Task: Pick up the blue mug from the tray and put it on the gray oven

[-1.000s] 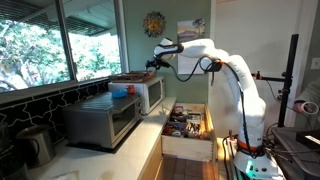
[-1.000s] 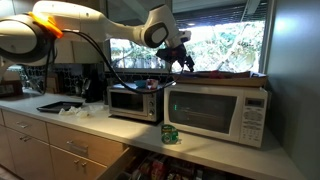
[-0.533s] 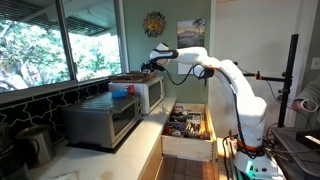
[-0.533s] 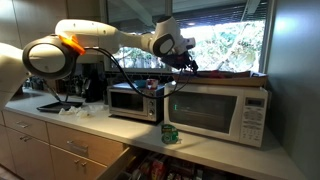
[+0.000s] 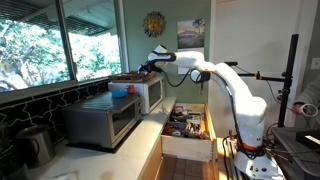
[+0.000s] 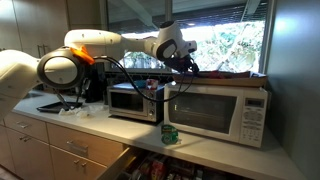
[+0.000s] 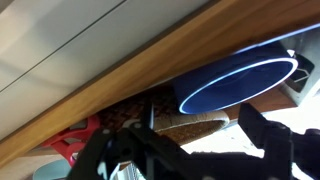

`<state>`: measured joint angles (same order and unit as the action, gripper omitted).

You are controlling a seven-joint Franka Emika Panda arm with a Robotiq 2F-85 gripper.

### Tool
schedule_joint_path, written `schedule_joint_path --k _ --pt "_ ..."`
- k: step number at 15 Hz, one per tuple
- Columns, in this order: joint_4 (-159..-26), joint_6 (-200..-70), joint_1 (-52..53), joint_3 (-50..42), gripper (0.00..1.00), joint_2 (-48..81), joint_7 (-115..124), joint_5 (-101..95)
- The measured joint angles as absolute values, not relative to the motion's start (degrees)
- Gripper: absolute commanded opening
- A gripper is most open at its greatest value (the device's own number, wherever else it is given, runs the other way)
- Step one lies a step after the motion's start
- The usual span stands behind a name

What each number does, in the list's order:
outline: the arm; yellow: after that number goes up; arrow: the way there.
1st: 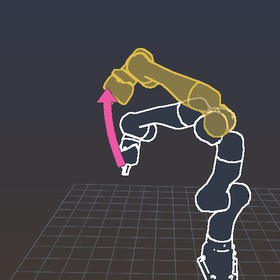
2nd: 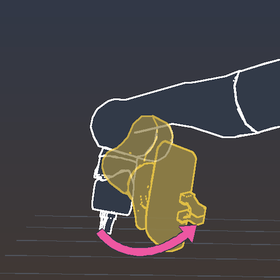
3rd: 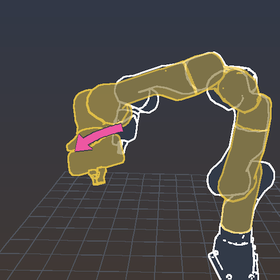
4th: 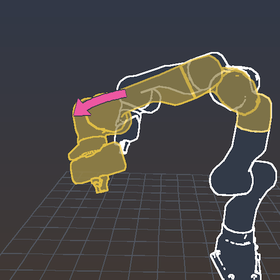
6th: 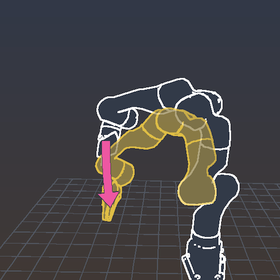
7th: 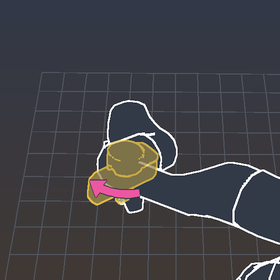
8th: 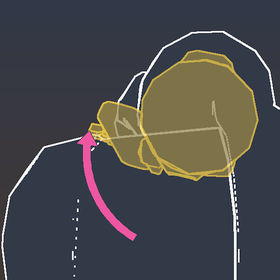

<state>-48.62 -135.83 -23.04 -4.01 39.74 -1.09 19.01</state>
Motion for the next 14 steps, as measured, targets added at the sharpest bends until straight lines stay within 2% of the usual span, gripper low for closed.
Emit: schedule_joint_path --k 1,2,8,9,14 --pt "-48.0 -135.8 -23.0 -4.0 0.61 40.4 -1.1 19.0" --pt "-47.5 -135.8 -23.0 -4.0 0.52 40.9 -1.2 19.0" --pt "-44.9 -135.4 -23.1 -4.0 0.05 42.9 -1.6 19.0" --pt "-44.7 -135.2 -23.2 -4.0 0.00 43.0 -1.7 18.9" --pt "-43.5 -132.5 -23.2 -4.2 0.01 43.1 -1.7 18.6"
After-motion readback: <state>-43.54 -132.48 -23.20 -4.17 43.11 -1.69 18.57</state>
